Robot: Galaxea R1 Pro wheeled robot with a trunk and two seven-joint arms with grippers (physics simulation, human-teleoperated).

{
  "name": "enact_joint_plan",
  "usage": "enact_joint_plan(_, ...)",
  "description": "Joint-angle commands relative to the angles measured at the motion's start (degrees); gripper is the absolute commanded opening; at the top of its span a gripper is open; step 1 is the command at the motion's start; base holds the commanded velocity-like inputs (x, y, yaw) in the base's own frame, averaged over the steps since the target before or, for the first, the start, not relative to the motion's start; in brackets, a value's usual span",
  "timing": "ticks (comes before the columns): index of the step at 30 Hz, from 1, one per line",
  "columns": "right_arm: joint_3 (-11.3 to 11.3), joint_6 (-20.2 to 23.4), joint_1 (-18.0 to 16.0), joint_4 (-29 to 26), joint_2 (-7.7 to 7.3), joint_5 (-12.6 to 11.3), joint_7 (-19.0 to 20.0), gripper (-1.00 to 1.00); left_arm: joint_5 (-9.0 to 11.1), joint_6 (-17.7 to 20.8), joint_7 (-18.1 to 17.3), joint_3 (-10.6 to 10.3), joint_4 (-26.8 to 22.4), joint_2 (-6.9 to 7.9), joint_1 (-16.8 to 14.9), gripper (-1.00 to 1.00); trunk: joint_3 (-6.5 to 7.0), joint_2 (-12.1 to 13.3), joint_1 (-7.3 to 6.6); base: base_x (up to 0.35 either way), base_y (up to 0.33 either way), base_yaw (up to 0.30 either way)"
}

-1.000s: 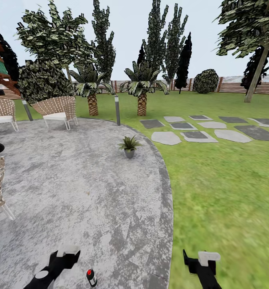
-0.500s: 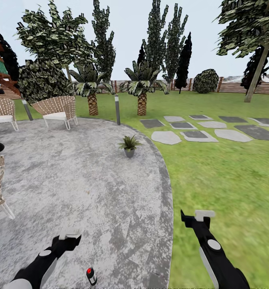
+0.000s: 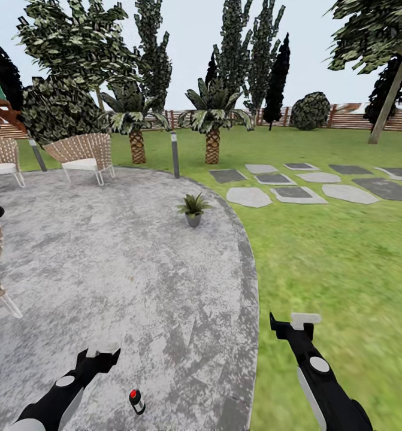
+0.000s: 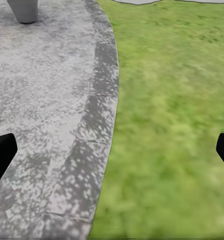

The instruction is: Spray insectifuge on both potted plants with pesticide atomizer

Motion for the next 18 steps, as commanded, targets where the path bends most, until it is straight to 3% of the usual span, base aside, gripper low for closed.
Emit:
enact_joint_plan(1, 0.06, -0.04, -0.02, 0.05, -0.02, 0.13, -0.20, 1.00, -0.38, -0.17, -0.42, 0.49, 0.05, -0.04, -0.05, 1.00, -0.28, -0.04, 0.01, 0.000, 0.000, 0.000)
enact_joint_plan(14, -0.05, -0.33, -0.02, 0.26, 0.05, 0.11, -0.28, 1.00, -0.45, -0.20, -0.50, 0.17, 0.06, -0.13, -0.03, 1.00, -3.16, -0.21, 0.35, 0.000, 0.000, -0.001)
enact_joint_plan(18, -0.06, -0.30, -0.02, 0.21, 0.06, 0.11, -0.35, 1.00, -0.45, -0.21, -0.50, 0.08, 0.06, -0.13, -0.03, 1.00, -4.04, -0.26, 0.45, 0.000, 0.000, -0.140)
